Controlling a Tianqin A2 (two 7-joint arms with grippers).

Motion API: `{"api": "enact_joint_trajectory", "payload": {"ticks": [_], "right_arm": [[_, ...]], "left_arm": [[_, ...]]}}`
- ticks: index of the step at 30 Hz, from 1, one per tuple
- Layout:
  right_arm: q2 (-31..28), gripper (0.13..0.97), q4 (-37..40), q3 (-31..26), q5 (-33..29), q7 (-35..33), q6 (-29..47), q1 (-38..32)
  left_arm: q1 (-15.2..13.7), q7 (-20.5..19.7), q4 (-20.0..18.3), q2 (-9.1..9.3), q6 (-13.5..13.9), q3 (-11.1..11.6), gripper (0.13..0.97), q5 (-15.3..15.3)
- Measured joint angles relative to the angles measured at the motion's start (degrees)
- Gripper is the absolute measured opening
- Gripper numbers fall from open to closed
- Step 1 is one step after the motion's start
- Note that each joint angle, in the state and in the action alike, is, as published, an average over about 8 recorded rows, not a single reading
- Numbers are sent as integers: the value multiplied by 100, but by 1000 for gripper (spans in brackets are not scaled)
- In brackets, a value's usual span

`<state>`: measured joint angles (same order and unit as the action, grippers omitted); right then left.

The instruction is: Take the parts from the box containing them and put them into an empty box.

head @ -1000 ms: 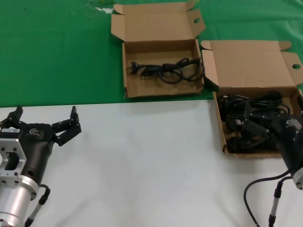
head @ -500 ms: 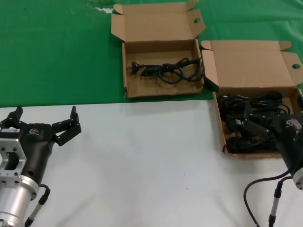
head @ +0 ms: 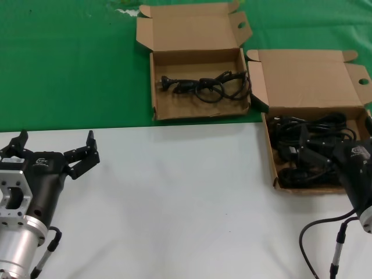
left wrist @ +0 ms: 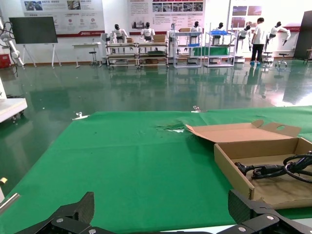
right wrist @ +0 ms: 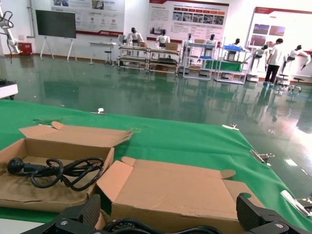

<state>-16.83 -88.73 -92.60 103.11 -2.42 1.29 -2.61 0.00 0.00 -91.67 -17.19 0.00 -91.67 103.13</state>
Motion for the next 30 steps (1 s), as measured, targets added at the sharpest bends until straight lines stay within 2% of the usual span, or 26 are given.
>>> {"api": "enact_joint_trajectory", "payload": {"ticks": [30], "right_arm": [[0, 966, 0, 0, 0, 0, 0, 0]], "left_arm": [[0, 0, 0, 0, 0, 0, 966, 0]]}}
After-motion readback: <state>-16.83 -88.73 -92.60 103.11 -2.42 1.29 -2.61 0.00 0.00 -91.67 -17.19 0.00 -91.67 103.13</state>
